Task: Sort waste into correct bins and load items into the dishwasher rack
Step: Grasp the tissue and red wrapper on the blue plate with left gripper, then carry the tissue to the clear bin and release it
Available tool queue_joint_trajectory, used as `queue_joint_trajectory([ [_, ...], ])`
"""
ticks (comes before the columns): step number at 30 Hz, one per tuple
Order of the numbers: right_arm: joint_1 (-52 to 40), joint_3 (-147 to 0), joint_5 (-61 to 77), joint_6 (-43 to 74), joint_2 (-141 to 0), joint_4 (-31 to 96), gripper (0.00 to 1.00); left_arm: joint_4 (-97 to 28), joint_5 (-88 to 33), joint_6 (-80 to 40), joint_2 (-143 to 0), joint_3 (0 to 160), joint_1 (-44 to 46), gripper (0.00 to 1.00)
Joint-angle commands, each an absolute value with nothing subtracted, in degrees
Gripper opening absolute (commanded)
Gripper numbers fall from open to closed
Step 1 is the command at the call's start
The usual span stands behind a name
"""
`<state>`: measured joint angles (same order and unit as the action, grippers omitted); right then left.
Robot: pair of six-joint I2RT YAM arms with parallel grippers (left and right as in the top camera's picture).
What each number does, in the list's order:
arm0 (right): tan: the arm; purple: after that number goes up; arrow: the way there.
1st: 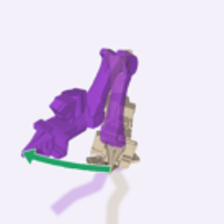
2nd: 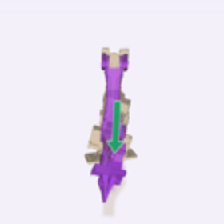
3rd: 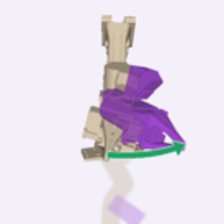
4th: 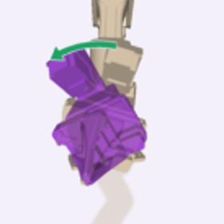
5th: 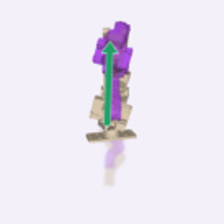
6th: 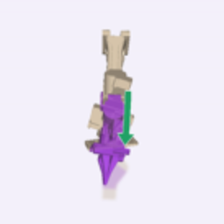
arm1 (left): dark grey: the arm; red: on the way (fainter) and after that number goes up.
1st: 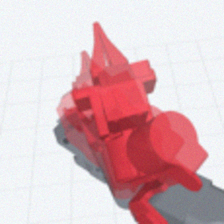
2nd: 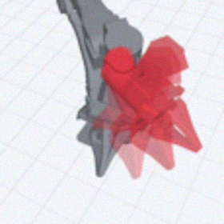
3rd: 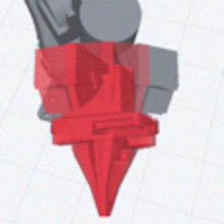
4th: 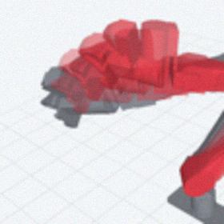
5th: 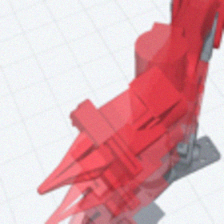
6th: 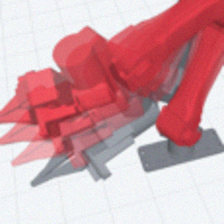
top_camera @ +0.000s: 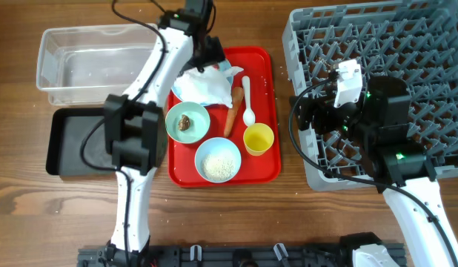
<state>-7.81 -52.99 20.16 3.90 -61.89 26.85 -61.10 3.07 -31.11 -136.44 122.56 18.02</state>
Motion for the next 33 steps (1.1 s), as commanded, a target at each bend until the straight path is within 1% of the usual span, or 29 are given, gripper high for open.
queue_joint_trajectory([
  [1,-7.75,-54.13,21.08,4.71,-62.04,27.31,1.00,-60.23,2.35,-30.44,-139.41,122.69,17.72,1.00],
  [8,-7.75,-54.11,21.08,4.69,-62.06,27.33,1.00,-61.60,2.35,-30.41,-143.28,122.69,17.93,0.99],
  [9,-7.75,-54.11,21.08,4.71,-62.06,27.38,1.00,-61.82,2.35,-30.41,-143.68,122.63,17.93,0.94],
  [10,-7.75,-54.11,21.08,4.69,-62.06,27.40,1.00,-62.00,2.37,-30.39,-144.24,122.58,18.00,0.86],
  [12,-7.75,-54.11,21.08,4.71,-62.06,27.44,1.00,-61.98,2.37,-30.39,-145.12,122.58,18.09,0.55],
  [13,-7.75,-54.11,21.08,4.71,-62.06,27.49,1.00,-61.93,2.39,-30.39,-145.32,122.58,18.11,0.46],
  [14,-7.75,-54.11,21.08,4.69,-62.06,27.55,1.00,-61.84,2.39,-30.39,-145.40,122.58,18.15,0.40],
  [15,-7.75,-54.11,21.06,4.69,-62.06,27.59,1.00,-61.56,2.39,-30.41,-145.43,122.58,18.15,0.31],
  [16,-7.75,-54.11,21.06,4.69,-62.06,27.73,1.00,-61.23,2.39,-30.41,-145.43,122.58,18.15,0.12],
  [17,-7.75,-54.11,21.06,4.67,-62.06,27.88,1.00,-61.04,2.39,-30.41,-145.43,122.58,18.15,0.04],
  [22,-7.75,-54.11,21.02,4.64,-62.06,28.36,1.00,-62.67,2.31,-29.04,-142.78,124.31,18.09,0.04],
  [28,-7.75,-54.11,20.80,4.67,-62.06,28.36,1.00,-68.34,1.93,-27.05,-132.97,131.11,17.45,0.04],
  [33,-7.75,-54.11,20.62,4.64,-62.06,28.32,0.99,-70.61,2.20,-22.79,-124.14,132.00,13.78,0.04],
])
